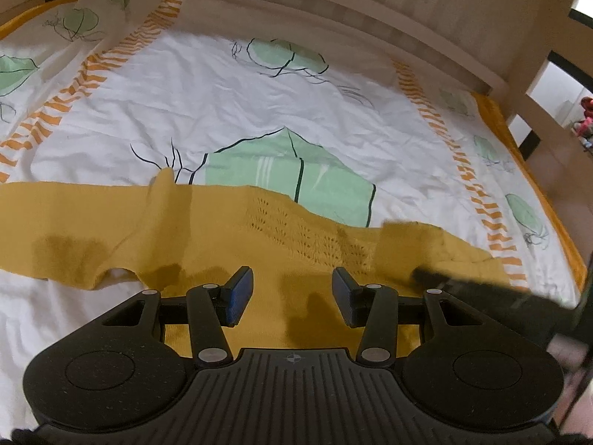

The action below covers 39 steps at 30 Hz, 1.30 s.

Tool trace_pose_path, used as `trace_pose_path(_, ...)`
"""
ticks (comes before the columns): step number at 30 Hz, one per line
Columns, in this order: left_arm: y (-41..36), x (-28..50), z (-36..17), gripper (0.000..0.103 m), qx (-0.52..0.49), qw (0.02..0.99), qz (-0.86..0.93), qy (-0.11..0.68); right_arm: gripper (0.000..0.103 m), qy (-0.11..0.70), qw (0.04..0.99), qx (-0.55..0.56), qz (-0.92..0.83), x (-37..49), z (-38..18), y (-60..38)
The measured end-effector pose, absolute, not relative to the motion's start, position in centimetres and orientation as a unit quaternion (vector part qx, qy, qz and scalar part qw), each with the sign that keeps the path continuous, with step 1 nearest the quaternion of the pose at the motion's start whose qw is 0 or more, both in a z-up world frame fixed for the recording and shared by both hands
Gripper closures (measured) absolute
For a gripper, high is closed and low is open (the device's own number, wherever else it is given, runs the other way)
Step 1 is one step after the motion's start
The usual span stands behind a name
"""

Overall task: Fold small clothes
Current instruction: 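Lift the sleeve with the right gripper, lay it across the body, release, then close the left gripper on the other sleeve of the sweater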

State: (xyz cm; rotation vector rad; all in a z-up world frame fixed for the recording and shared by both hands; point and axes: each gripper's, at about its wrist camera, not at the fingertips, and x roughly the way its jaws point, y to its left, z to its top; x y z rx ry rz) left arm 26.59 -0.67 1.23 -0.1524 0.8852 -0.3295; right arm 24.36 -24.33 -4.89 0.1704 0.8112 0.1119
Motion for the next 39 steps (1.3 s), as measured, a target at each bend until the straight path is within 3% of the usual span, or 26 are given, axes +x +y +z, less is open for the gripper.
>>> trace_pose_path(1,-0.6,26.6,1.2,0.057,-0.073,0.887,-0.158,0.427,0.081,0.399,0.911,0.080,0.065,24.1,-5.6,-23.9)
trace_pose_path(5,-0.6,26.7,1.0,0.057,-0.072,0.887,-0.155,0.429,0.075,0.419,0.894,0.083,0.134,23.1,-7.0,-22.1)
trace_pose_path(7,-0.7,26.9,0.8,0.057,-0.071,0.886,-0.153,0.431,0.055,0.418,0.892,0.081,0.155,22.3,-7.2,-22.2)
trace_pose_path(9,-0.7,27.1,0.4,0.057,-0.070,0.884,-0.153,0.435,0.049,0.406,0.897,0.071,0.157,21.4,-6.9,-22.6)
trace_pose_path(12,-1.0,27.4,-0.3,0.057,-0.072,0.877,-0.161,0.447,0.048,0.392,0.907,0.048,0.143,20.3,-6.1,-24.2)
trace_pose_path(16,-1.8,27.6,-1.5,0.057,-0.074,0.867,-0.184,0.458,0.035,0.370,0.922,0.022,0.108,18.9,-5.5,-27.3)
trace_pose_path(27,-5.5,27.5,-6.0,0.058,-0.059,0.844,-0.230,0.481,0.031,0.349,0.934,0.059,0.054,17.1,-5.4,-35.6)
trace_pose_path(35,-6.1,26.9,-7.8,0.058,-0.050,0.848,-0.238,0.471,0.012,0.348,0.927,0.137,0.041,18.4,-5.0,-39.3)
trace_pose_path(39,-5.9,27.0,-7.9,0.057,-0.065,0.850,-0.239,0.465,0.004,0.321,0.939,0.120,0.025,18.1,-3.8,-40.1)
